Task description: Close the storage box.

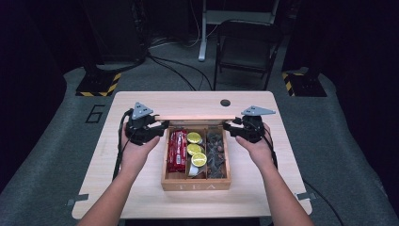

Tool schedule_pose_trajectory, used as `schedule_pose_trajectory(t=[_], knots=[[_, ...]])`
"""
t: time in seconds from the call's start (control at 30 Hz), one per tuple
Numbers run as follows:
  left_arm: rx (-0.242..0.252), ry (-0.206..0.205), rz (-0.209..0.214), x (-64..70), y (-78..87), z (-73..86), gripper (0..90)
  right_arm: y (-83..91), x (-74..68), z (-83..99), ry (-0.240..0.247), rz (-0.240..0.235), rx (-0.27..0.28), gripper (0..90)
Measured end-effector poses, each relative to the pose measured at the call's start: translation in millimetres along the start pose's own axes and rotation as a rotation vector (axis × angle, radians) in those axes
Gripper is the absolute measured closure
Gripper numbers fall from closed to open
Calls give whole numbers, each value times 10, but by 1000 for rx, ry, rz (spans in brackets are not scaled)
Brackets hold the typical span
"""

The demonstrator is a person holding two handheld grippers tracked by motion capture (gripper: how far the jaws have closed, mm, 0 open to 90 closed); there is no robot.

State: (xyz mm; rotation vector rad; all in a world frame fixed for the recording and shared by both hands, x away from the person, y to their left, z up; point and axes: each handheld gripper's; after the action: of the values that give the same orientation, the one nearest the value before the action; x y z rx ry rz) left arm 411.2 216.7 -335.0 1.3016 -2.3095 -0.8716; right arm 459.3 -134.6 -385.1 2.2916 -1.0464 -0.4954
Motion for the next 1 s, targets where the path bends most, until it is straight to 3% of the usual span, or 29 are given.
schedule_pose_trajectory(t=[0.3,0.77,1.0], knots=[[-4,-6,7,-18,-2,-16,536,101,-26,33,1,0,9,478],[9,-27,2,12,24,2,519,421,-311,-39,76,6,62,464],[29,-25,12,12,33,30,510,481,-335,-86,79,6,67,477]])
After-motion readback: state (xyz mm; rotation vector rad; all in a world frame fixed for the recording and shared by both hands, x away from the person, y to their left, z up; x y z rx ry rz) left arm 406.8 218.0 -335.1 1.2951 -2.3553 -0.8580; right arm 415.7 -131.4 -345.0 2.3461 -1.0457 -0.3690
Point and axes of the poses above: each handheld gripper's, and its own axes: y roughly backward along the jaws, z roughly out of its underside, x roughly to its right, and after that the axes turned 12 degrees about -x, right-handed
